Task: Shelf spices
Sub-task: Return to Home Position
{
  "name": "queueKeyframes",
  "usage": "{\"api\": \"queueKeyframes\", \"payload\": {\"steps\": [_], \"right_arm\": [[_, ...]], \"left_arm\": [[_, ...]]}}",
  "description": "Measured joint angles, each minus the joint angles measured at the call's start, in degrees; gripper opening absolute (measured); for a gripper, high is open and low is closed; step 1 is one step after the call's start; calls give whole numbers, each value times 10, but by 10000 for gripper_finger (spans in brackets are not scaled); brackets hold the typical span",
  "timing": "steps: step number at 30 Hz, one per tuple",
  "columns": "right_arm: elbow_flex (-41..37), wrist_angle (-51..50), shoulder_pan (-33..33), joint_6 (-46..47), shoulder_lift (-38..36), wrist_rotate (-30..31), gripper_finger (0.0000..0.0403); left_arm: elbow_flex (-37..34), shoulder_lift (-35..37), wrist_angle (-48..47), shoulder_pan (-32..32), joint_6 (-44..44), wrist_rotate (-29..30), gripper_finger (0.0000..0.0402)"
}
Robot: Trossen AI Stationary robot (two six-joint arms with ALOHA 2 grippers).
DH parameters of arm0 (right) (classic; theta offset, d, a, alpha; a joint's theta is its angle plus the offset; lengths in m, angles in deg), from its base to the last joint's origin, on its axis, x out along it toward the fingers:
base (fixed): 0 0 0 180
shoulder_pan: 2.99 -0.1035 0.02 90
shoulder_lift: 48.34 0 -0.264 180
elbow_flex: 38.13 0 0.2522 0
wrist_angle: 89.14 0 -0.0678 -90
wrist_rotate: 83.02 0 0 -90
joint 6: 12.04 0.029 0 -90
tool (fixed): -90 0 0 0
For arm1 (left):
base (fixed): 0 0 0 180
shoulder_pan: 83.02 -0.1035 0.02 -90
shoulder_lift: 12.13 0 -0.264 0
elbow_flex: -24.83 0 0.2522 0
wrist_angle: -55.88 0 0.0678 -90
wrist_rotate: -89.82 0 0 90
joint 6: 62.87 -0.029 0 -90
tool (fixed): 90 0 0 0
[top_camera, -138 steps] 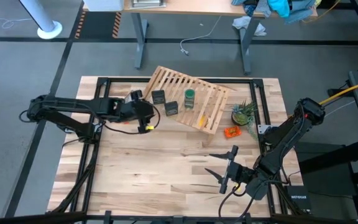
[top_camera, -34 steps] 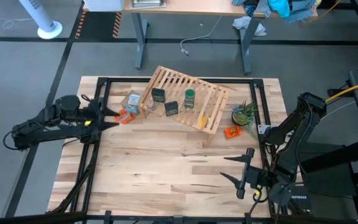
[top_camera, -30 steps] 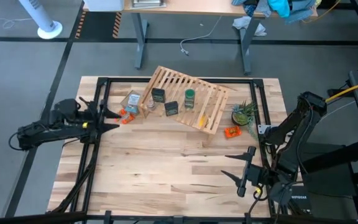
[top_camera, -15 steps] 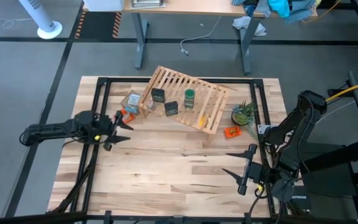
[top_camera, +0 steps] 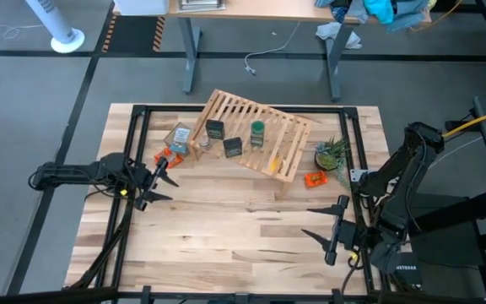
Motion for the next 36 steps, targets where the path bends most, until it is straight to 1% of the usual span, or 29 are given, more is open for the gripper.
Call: {"api": "queueKeyframes", "payload": {"steps": [3, 7, 10, 13, 16, 19, 27, 36], "right_arm": [[0, 1, 0, -9, -33, -30, 270], [0, 1, 1, -40, -87, -98, 270], [0, 1, 1, -81, -125, -155, 270], [0, 0, 1, -121, -156, -186, 270], [0, -4, 1, -148, -180, -193, 270], [0, -44, 1, -147, -200, -205, 270], [0, -167, 1, -57, -228, -206, 270], [0, -267, 1, -8, -252, -188, 270]], "left_arm": [[-9, 0, 24, 5, 38, 21, 202], [-9, 0, 21, 5, 40, 55, 202], [-9, 0, 19, 5, 39, 73, 202], [-9, 0, 12, 5, 39, 99, 202], [-9, 0, 8, 5, 39, 125, 202], [-9, 0, 3, 5, 32, 145, 202], [-9, -1, 2, 5, 11, 152, 202], [-9, -4, 1, 5, 15, 152, 202]]}}
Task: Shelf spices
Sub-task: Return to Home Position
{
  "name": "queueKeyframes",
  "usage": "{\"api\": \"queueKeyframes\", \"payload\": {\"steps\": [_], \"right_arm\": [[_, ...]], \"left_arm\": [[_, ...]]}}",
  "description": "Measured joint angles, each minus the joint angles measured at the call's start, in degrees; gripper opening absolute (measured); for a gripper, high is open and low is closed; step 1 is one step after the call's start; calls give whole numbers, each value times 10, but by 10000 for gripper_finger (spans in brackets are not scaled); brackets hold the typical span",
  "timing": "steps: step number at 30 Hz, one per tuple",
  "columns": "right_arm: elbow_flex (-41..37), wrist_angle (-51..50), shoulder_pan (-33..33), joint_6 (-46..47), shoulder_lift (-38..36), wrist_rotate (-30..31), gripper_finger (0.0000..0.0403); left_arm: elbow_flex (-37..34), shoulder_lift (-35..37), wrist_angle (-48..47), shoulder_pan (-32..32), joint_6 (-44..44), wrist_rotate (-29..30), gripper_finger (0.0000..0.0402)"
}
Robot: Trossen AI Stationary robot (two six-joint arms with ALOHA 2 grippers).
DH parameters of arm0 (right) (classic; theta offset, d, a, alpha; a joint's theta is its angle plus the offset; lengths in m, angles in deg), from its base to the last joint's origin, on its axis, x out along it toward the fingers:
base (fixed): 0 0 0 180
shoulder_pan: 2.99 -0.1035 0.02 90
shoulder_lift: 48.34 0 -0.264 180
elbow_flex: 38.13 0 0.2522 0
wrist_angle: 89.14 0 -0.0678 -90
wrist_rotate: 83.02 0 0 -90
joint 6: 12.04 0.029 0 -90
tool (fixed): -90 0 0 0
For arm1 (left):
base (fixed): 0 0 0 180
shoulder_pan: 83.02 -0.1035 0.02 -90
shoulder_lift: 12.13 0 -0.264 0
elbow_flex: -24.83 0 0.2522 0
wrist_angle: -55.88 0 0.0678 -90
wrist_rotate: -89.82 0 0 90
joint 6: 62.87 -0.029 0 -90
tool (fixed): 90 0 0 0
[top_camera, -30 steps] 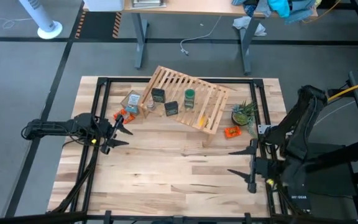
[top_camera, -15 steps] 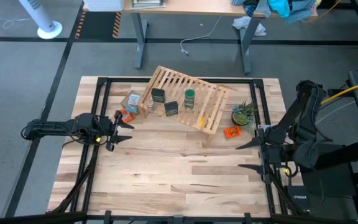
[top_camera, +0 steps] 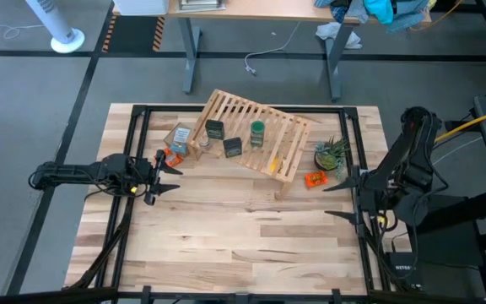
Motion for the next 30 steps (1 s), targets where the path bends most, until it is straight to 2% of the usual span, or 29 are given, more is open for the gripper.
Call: {"api": "queueKeyframes", "payload": {"steps": [5, 10, 13, 16, 21, 30], "right_arm": [[-48, -8, 0, 14, -56, 15, 270], [-161, 55, 0, 24, -176, 20, 270], [-225, 127, 0, -7, -251, -32, 270], [-285, 200, 0, -75, -313, -105, 270], [-369, 294, 0, -159, -389, -190, 270], [-442, 311, 0, -130, -435, -266, 270]], "left_arm": [[0, -6, 0, 0, 1, 0, 202], [0, -13, -1, 0, 1, 0, 202], [0, -20, -1, 0, 1, 0, 202], [0, -27, -1, 0, 2, 0, 202], [0, -41, -1, 0, 17, 0, 202], [0, -68, -1, 0, 32, 0, 202]]}}
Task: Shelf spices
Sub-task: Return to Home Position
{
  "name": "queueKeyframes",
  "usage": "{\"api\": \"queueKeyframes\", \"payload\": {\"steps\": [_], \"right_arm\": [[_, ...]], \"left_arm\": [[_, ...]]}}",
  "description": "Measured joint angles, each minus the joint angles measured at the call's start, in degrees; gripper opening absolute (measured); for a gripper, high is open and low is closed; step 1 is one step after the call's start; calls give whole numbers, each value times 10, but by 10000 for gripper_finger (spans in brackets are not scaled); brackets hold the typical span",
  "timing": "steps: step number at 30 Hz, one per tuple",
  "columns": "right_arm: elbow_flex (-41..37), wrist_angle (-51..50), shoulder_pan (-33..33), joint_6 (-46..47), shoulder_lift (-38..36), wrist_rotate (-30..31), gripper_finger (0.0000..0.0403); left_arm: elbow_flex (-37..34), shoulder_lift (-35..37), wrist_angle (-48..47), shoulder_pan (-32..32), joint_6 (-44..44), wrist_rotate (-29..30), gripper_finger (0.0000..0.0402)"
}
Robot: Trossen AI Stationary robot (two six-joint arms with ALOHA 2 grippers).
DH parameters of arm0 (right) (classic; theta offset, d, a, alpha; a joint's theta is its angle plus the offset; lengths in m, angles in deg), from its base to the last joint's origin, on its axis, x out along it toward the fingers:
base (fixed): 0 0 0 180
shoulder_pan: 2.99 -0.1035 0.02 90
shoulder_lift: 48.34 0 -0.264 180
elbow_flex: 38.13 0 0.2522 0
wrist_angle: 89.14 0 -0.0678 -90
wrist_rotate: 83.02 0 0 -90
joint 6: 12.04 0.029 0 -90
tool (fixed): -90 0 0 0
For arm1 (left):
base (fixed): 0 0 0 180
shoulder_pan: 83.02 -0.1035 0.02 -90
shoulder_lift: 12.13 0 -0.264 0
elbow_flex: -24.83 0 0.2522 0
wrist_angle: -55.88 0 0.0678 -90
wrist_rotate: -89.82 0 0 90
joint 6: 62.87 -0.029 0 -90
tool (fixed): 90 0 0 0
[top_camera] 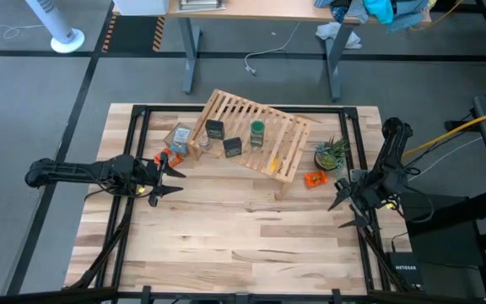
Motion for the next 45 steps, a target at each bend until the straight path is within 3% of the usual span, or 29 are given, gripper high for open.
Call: {"api": "queueKeyframes", "payload": {"steps": [17, 30, 34, 40, 45], "right_arm": [[-61, 86, 0, -80, 0, -57, 270], [-62, 115, 11, -163, 0, -48, 270], [-62, 116, 70, -141, 0, -74, 270], [-62, 114, 209, -129, 0, -223, 270], [-63, 97, 337, -102, 0, -298, 270]], "left_arm": [[0, -15, 0, 0, 0, 1, 202], [0, -15, 0, 0, 0, 9, 202], [0, -15, 12, 0, -14, 9, 202], [0, -15, 14, 0, -24, 9, 202], [0, -15, 10, 0, -19, 9, 202]]}}
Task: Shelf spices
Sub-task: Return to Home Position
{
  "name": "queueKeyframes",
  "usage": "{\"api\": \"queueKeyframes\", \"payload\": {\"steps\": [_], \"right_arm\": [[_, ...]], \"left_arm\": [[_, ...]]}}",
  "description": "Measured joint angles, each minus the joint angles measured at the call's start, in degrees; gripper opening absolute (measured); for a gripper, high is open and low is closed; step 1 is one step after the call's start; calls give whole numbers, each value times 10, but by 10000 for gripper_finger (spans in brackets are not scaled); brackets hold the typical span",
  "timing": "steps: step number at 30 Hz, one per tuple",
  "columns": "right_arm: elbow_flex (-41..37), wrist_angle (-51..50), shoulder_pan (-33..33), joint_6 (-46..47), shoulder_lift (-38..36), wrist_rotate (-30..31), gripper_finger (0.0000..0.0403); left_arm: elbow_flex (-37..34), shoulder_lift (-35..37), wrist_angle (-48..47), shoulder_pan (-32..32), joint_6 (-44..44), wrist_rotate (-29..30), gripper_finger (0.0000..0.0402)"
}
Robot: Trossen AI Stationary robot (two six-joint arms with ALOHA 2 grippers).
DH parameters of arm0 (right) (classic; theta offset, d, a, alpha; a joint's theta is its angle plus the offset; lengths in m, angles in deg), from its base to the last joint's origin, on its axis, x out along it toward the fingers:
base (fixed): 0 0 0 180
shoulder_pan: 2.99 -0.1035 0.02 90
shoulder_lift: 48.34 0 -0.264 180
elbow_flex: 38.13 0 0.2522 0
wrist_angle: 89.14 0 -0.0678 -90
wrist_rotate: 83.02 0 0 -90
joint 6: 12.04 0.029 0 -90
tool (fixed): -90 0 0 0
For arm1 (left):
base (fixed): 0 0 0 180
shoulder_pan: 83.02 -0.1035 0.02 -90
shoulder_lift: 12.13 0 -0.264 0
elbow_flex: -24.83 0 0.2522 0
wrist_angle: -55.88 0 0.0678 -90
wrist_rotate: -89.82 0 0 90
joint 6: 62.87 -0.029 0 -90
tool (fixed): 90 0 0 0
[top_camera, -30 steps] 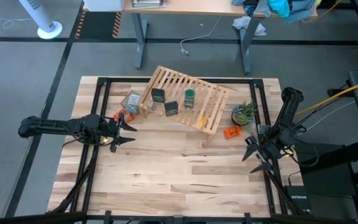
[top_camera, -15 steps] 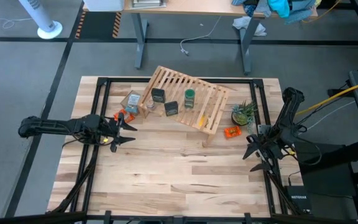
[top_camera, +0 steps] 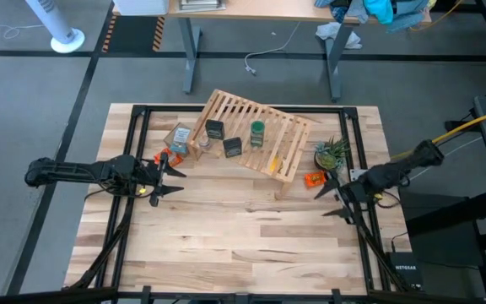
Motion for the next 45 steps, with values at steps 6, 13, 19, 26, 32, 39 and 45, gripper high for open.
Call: {"api": "queueKeyframes", "payload": {"steps": [6, 13, 19, 26, 32, 39, 45], "right_arm": [[0, -46, 124, 80, 0, -132, 270], [0, -47, 217, 63, 0, -150, 270], [0, -42, 267, 66, 0, -201, 270], [-1, -42, 279, 67, 0, -211, 270], [-1, -41, 279, 67, 0, -221, 270], [-1, -42, 279, 83, 1, -220, 270], [-1, -42, 279, 99, 21, -220, 270]], "left_arm": [[0, 0, 0, 0, 2, 0, 202], [0, 0, 38, 0, -32, 0, 202], [0, 0, 61, -4, -95, 12, 202], [0, 0, 79, -43, -131, 43, 202], [0, 0, 61, -93, -107, 12, 202], [0, -2, -5, -124, -60, -27, 202], [0, -8, -5, -126, -55, -30, 202]]}}
